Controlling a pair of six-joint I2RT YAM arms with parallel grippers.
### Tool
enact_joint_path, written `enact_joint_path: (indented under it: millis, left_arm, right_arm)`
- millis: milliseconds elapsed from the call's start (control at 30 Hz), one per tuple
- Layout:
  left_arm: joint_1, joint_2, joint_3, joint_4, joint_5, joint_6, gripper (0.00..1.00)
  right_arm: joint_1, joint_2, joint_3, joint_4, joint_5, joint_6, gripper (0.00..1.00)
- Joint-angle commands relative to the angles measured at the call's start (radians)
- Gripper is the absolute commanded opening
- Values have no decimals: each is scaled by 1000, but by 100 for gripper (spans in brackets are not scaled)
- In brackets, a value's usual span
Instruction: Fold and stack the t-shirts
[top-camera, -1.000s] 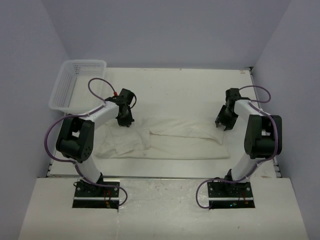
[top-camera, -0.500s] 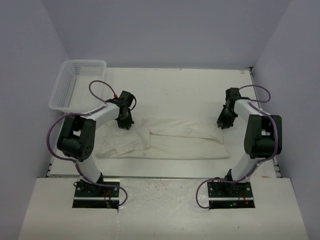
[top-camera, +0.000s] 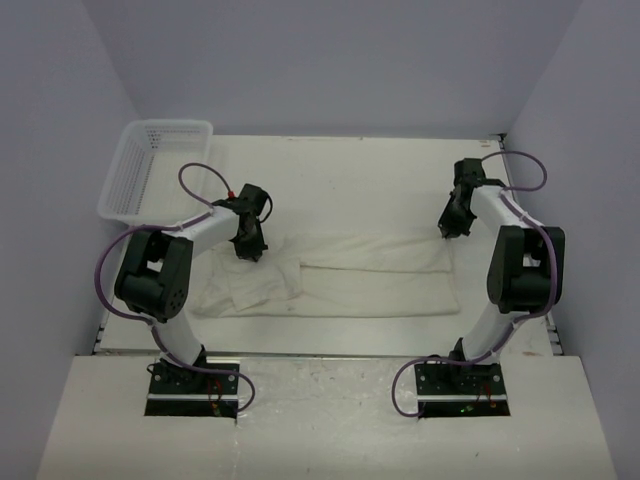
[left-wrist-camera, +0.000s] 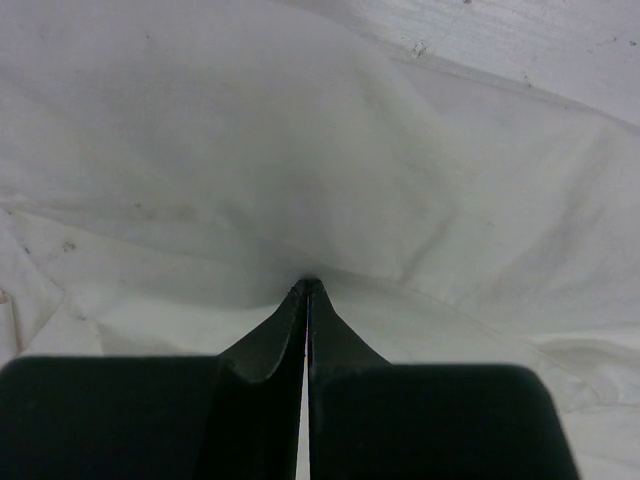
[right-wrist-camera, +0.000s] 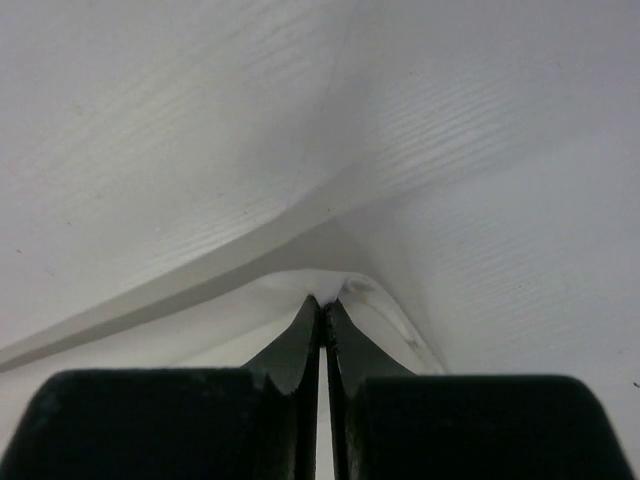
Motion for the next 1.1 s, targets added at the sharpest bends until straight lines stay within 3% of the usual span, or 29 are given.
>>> enact_joint_path:
  millis: [0,400,867,1067]
  left_arm:
    - [11,25,-29,25,-8,8,0]
    - [11,34,-53,37,-8,17,0]
    - [11,-27,-38,12,-31,43,0]
    - [11,-56,-23,-8,-82,43,0]
  right_arm:
    - [-4,48,89,-20,50,-14,0]
    - [-6,163,209,-61,110,-25,3]
    - [-18,251,342,-209,271,26,21]
    - [-1,99,235,-118,88,-20,18]
